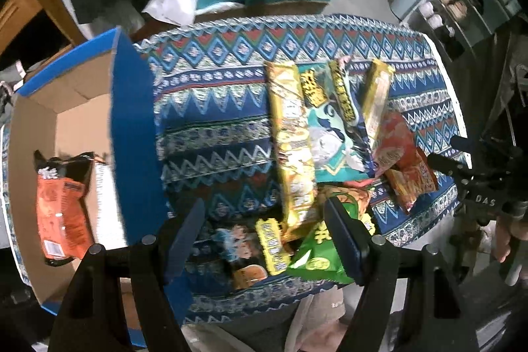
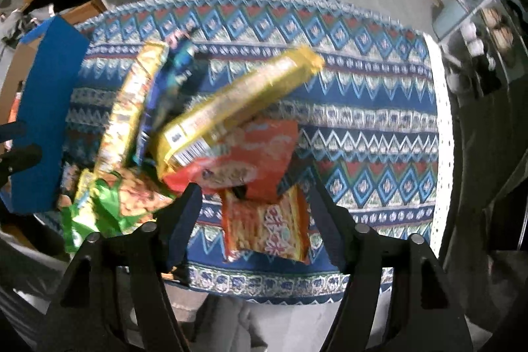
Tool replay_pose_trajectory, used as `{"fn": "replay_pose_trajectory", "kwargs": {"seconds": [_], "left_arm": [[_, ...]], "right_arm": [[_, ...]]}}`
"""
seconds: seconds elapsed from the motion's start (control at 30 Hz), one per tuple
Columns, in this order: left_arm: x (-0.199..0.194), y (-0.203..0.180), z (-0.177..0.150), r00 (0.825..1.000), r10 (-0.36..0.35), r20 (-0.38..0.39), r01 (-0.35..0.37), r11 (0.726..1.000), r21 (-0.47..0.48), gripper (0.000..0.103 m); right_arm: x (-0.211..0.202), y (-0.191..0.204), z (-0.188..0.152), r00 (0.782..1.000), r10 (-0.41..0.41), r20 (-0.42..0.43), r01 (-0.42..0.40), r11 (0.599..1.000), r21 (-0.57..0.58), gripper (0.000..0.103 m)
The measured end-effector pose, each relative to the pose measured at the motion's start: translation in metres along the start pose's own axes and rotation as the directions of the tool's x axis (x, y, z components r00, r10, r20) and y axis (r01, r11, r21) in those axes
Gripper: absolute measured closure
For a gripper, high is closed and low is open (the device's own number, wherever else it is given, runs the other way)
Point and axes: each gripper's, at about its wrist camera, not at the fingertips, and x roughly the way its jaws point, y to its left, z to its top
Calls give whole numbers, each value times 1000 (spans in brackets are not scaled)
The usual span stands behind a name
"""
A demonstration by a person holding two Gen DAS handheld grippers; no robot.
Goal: Organize snacks
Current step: 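Grasp the long yellow bar with the left tool while the right tool grasps the orange stick-snack bag, then lift both snacks and carry them over the cardboard box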
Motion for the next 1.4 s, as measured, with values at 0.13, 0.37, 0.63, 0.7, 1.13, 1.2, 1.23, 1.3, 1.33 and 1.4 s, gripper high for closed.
{"fn": "replay_pose_trajectory", "kwargs": {"seconds": [0.13, 0.37, 0.63, 0.7, 1.13, 1.2, 1.23, 1.3, 1.33, 1.4], "left_arm": [[15, -10, 1, 1000, -7, -30, 7, 1000, 13, 27], [36, -12, 4, 998, -2, -67, 1, 1000, -4, 27], [56, -14, 13, 996, 13, -87, -14, 1000, -6, 27], [61, -15, 15, 996, 9, -94, -11, 1000, -13, 27], [95, -19, 26, 989, -22, -144, 14, 998, -62, 27], [101, -20, 28, 989, -10, -151, 0, 998, -65, 27], [105, -22, 29, 988, -10, -157, -1, 998, -70, 27], [112, -23, 31, 985, -17, -169, 4, 997, -80, 27], [113, -24, 32, 985, -16, -171, 2, 997, -80, 27], [118, -26, 32, 986, -5, -167, -7, 998, -68, 27]], "right_arm": [[16, -4, -8, 999, -8, -45, 8, 1000, 0, 30], [41, -11, -18, 993, -9, -116, 11, 1000, 11, 30], [63, -15, -23, 986, -16, -166, 19, 1000, 13, 30], [67, -15, -25, 985, -14, -173, 17, 1000, 21, 28], [94, -14, -31, 979, 29, -201, -21, 999, 38, 43], [95, -10, -33, 981, 20, -193, -13, 999, 33, 45], [96, -6, -33, 982, 16, -187, -11, 1000, 28, 47], [94, -1, -32, 985, 5, -175, -4, 1000, 7, 48], [93, 0, -33, 986, -2, -164, 2, 1000, 2, 49], [88, -2, -31, 989, 0, -147, 2, 1000, 11, 50]]}}
